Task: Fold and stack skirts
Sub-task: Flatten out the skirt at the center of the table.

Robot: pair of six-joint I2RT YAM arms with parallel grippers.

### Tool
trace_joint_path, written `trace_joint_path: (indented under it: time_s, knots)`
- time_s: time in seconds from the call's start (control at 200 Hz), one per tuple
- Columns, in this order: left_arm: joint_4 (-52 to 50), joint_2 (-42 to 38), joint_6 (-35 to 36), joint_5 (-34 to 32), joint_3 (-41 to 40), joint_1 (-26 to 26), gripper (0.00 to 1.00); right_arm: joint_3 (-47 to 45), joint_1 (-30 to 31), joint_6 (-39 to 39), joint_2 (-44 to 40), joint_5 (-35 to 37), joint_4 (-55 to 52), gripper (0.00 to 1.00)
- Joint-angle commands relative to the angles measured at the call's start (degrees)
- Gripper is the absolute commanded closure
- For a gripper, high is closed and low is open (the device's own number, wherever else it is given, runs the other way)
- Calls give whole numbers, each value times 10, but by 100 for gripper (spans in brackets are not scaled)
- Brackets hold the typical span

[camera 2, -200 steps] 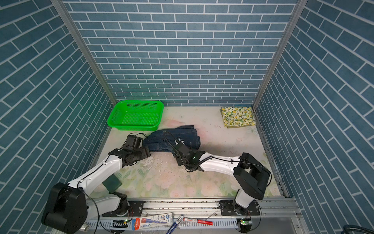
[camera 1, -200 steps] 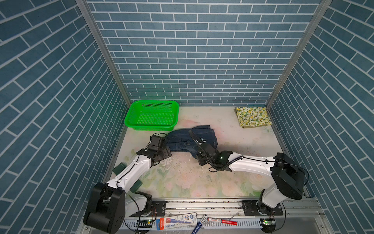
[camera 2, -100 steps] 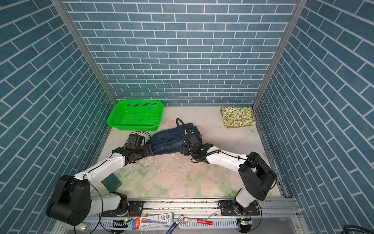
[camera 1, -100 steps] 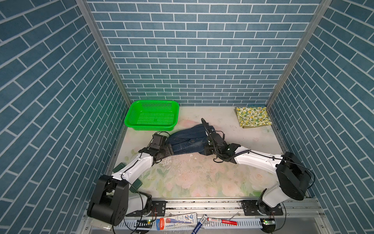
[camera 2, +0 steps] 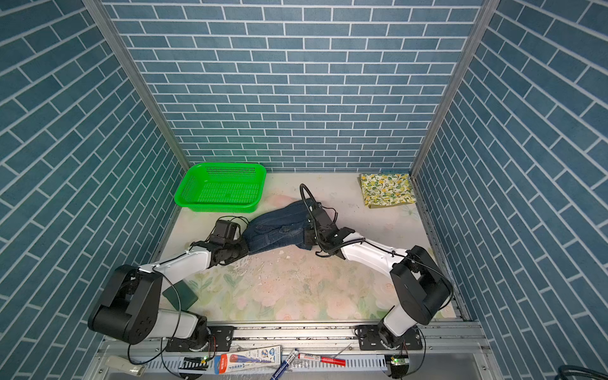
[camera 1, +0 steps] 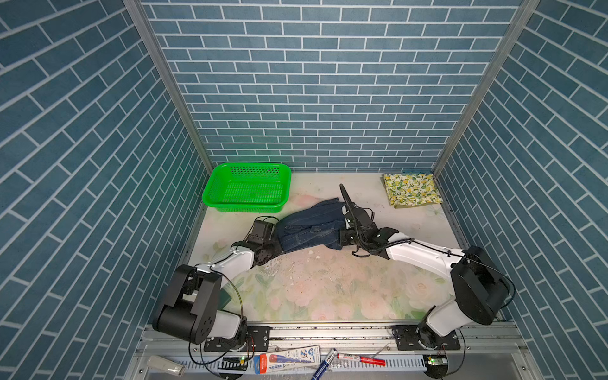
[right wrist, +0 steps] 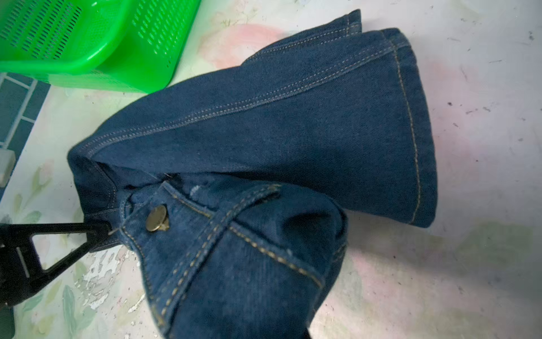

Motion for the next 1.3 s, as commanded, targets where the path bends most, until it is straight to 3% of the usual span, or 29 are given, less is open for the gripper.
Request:
trace_joint_path:
  time_s: [0.0, 0.265, 0.485, 0.75, 0.985, 1.15, 1.235, 1.295]
  knots:
    - [-4, -31, -6, 1, 34, -7, 100, 24, -13, 12, -50, 10, -15, 100]
    - [-154, -114, 36, -48, 190, -69, 100, 70, -30, -45, -165, 69, -147, 100]
    - [-228, -97, 74, -65, 375, -106, 100, 219, -46, -117, -220, 122, -303, 100]
    - [-268, 36, 114, -46, 635, -106, 100, 438, -130, -186, -176, 111, -362, 100]
    - [-343, 222, 146, -14, 912, -104, 100, 537, -248, -192, -85, 10, -342, 100]
    - [-449, 333, 158, 1, 1147, -102, 100, 583, -274, -203, -68, -2, -364, 100]
    - [-468, 324, 159, 9, 1148, -105, 100, 554, -275, -203, -96, 1, -371, 100]
    - [-436, 271, 160, 10, 1049, -116, 100, 503, -275, -190, -131, -4, -372, 100]
